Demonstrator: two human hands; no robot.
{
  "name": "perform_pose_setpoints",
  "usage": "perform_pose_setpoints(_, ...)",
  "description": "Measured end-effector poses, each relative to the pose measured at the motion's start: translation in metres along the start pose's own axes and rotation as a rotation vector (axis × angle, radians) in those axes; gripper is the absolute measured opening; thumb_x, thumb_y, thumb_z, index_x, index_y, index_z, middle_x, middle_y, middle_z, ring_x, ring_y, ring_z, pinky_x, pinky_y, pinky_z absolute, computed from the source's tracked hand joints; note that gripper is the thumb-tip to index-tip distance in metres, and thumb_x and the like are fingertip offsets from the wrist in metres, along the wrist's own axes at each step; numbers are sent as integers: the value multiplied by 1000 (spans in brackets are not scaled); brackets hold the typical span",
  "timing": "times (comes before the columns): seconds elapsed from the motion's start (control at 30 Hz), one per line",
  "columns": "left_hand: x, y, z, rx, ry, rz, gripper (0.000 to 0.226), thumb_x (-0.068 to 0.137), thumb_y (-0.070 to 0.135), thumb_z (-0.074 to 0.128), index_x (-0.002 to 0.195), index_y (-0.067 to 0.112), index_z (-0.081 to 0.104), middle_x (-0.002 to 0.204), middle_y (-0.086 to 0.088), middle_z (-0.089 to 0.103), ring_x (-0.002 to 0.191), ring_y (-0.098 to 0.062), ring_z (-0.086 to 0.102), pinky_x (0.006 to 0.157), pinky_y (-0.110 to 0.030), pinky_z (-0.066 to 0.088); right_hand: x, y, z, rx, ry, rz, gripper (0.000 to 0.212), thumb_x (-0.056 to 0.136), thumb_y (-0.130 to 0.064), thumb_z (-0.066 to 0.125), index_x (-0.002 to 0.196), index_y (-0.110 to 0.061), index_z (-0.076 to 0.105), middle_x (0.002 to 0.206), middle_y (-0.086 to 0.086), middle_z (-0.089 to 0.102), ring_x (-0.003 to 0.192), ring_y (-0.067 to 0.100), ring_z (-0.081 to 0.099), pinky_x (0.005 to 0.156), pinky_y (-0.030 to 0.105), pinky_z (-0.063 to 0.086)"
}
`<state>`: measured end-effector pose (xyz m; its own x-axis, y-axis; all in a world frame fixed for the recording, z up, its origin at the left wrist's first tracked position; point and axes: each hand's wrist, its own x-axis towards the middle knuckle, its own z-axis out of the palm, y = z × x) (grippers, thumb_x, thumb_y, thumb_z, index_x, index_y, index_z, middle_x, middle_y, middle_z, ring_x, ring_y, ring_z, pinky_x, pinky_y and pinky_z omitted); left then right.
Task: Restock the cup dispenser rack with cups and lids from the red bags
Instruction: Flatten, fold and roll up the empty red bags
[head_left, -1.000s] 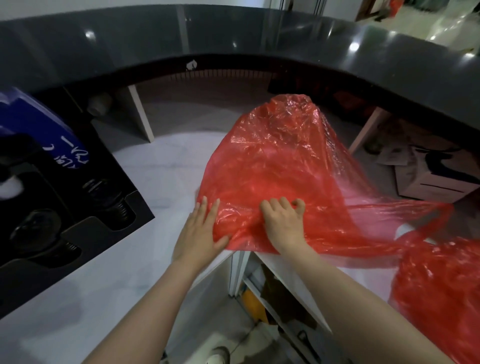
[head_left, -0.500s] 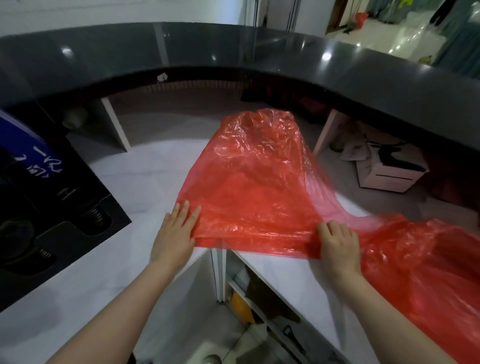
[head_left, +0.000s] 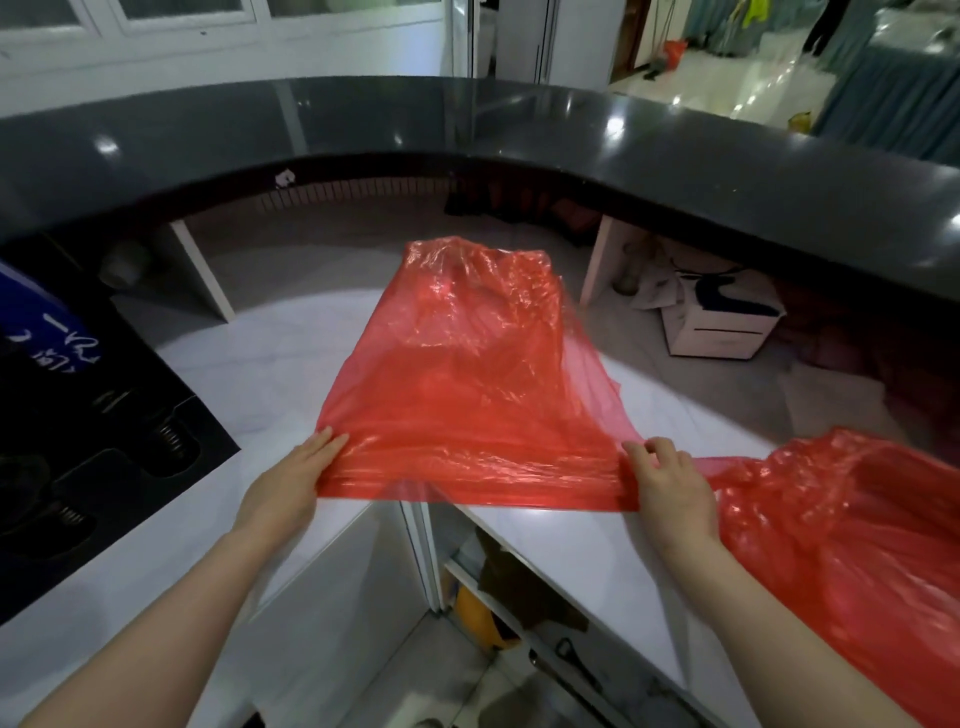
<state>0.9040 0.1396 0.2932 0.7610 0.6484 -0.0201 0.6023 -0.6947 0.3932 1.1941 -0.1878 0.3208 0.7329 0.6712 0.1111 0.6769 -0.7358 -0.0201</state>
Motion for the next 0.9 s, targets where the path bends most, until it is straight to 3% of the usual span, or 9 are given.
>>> perform_pose_setpoints(0.2, -5, -6, -12, 59, -15, -78, 68, 91, 2, 39, 147, 39, 27, 156, 11, 22, 142, -15, 27, 114, -33, 26, -13, 12, 0, -8, -30, -13, 46, 78, 3, 63, 122, -10, 61, 114, 18, 58, 87, 39, 56, 58, 44, 50)
perform_pose_setpoints(0.3, -7, 3, -7, 124, 18, 102, 58, 97, 41, 43, 148, 26, 21, 155, 4, 22, 143, -17, 23, 117, -34, 19, -16, 15, 0, 43, -23, -43, 52, 76, 6, 63, 125, -10, 61, 117, 20, 58, 91, 40, 57, 63, 47, 51)
perform_pose_setpoints(0.37, -10, 9, -3, 175, -39, 239, 79, 86, 72, 23, 147, 21, 18, 154, 4, 15, 143, -18, 13, 117, -39, 14, -18, 18, -1, 59, -48, -76, 56, 78, -1, 61, 132, -16, 56, 129, 15, 54, 105, 37, 53, 81, 45, 47)
perform_pose_setpoints(0.43, -13, 11, 4, 220, -126, 273, 96, 74, 86, 0, 148, 26, 7, 154, 7, 0, 143, -17, -2, 117, -42, 5, -23, 18, -2, 77, -79, -89, 61, 77, -18, 61, 136, -27, 50, 142, 6, 43, 122, 28, 40, 98, 43, 36)
perform_pose_setpoints(0.53, -17, 13, 13, 268, -199, 239, 97, 66, 87, -14, 147, 34, -5, 153, 9, -15, 143, -16, -16, 116, -42, -7, -28, 7, -4, 98, -98, -197, 60, 81, -47, 50, 140, -41, 39, 156, -6, 22, 142, 20, 13, 113, 49, 13)
perform_pose_setpoints(0.6, -18, 16, 14, 284, -208, 226, 96, 66, 87, -16, 146, 35, -7, 153, 8, -18, 141, -16, -20, 116, -42, -9, -24, -7, -4, 80, -111, -316, 63, 87, -64, 30, 145, -42, 31, 160, -7, 7, 148, 20, -2, 116, 51, -3)
perform_pose_setpoints(0.7, -20, 18, 13, 286, -206, 216, 94, 66, 86, -18, 146, 37, -8, 153, 9, -18, 141, -15, -21, 116, -41, -10, -18, -34, -1, 58, -145, -408, 61, 91, -65, 7, 148, -43, 14, 157, -10, -10, 144, 18, -19, 112, 46, -20)
perform_pose_setpoints(0.8, -24, 22, 11, 284, -188, 202, 97, 63, 84, -23, 146, 37, -7, 154, 10, -16, 141, -12, -19, 117, -39, -8, -22, -48, 14, 72, -255, -409, 53, 98, -58, 15, 148, -47, 1, 155, -11, -17, 146, 16, -15, 113, 42, -19)
perform_pose_setpoints(0.9, -28, 24, 9, 204, -120, 181, 99, 67, 84, -19, 147, 29, 1, 157, 7, -2, 144, -11, -9, 118, -37, -1, -30, -43, 17, 133, -288, -363, 58, 96, -61, 21, 150, -45, 5, 160, -9, -4, 148, 14, -3, 115, 37, -14)
